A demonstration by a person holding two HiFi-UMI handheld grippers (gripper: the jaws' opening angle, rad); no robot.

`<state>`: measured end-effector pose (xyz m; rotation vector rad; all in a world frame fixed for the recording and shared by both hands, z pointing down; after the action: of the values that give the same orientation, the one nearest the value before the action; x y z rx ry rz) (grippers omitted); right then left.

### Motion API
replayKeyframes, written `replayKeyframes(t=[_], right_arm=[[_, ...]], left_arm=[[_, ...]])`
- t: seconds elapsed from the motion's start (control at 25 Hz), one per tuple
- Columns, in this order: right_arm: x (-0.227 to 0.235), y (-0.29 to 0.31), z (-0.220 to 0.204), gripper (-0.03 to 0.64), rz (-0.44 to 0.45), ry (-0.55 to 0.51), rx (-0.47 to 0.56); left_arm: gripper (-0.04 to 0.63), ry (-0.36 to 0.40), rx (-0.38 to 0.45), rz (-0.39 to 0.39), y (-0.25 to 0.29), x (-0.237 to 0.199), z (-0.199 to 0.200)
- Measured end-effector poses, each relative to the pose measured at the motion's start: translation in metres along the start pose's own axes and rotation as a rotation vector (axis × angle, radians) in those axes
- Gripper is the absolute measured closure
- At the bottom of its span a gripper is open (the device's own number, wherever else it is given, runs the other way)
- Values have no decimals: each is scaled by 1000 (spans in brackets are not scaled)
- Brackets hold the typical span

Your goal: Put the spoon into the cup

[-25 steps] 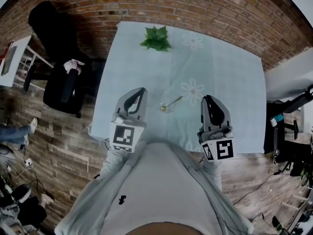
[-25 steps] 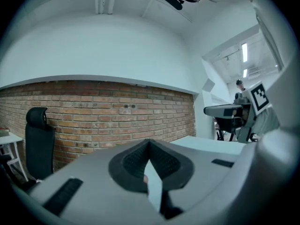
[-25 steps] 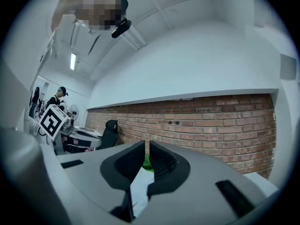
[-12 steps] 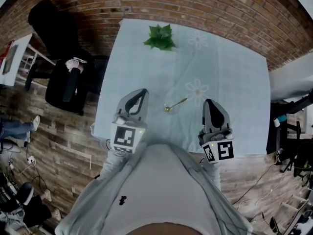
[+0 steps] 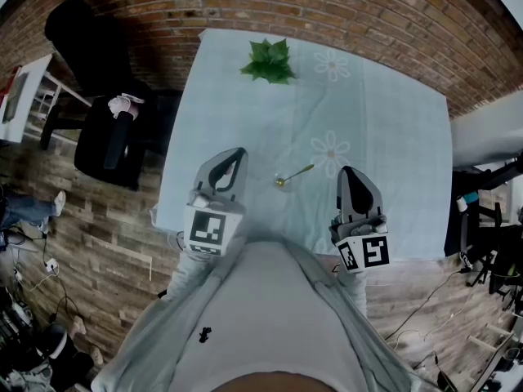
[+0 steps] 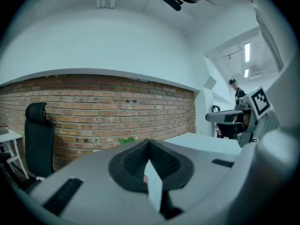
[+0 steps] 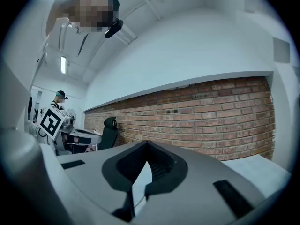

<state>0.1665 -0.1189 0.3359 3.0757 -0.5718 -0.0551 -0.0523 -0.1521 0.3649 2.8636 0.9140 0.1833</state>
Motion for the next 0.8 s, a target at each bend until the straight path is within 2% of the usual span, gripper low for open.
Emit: replayKeyframes(t=[0.8], right_arm=[[-2,5,-8,601,20,25,-26]], left_arm=[[577,-5,-3,8,2,-1,-1]])
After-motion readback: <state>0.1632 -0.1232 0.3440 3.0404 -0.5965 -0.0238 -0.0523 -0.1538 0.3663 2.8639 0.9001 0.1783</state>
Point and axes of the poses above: the fingertips, and each gripper's own axes: y forward along the fingers, x to its right, z out of its top, the point moved 3 cm from there along -y, backward along the fingers, and after that the axes turned 4 degrees about -z, right-handed, at the moved point
